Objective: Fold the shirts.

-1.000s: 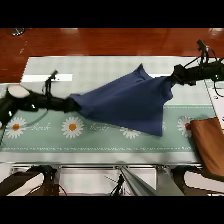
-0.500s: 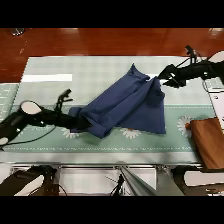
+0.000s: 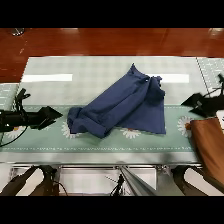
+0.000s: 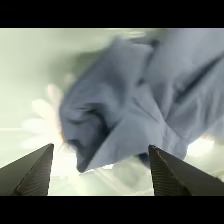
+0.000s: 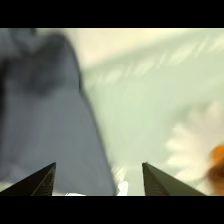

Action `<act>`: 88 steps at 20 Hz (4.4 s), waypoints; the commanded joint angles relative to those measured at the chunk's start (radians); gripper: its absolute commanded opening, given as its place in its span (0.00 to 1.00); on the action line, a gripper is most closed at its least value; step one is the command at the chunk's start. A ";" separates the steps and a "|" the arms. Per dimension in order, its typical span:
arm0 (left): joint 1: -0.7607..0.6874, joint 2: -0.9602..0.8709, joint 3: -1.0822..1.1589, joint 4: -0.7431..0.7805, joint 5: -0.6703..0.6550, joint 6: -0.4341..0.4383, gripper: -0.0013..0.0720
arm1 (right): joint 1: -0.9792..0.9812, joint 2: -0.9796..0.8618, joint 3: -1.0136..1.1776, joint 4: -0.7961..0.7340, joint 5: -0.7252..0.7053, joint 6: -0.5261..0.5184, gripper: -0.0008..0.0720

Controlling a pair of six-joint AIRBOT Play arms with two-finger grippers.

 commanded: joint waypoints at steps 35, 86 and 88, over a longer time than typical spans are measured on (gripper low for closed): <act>-0.230 -0.317 0.044 -0.244 0.261 0.141 0.05 | 0.138 -0.082 -0.389 0.304 -0.186 -0.148 0.86; -0.302 -0.263 0.509 0.142 0.403 -0.217 0.05 | 0.338 -0.314 0.538 0.122 -0.272 0.032 0.04; -0.310 -0.321 0.564 0.111 0.397 -0.218 0.06 | 0.338 -0.431 0.627 0.221 -0.256 0.032 0.05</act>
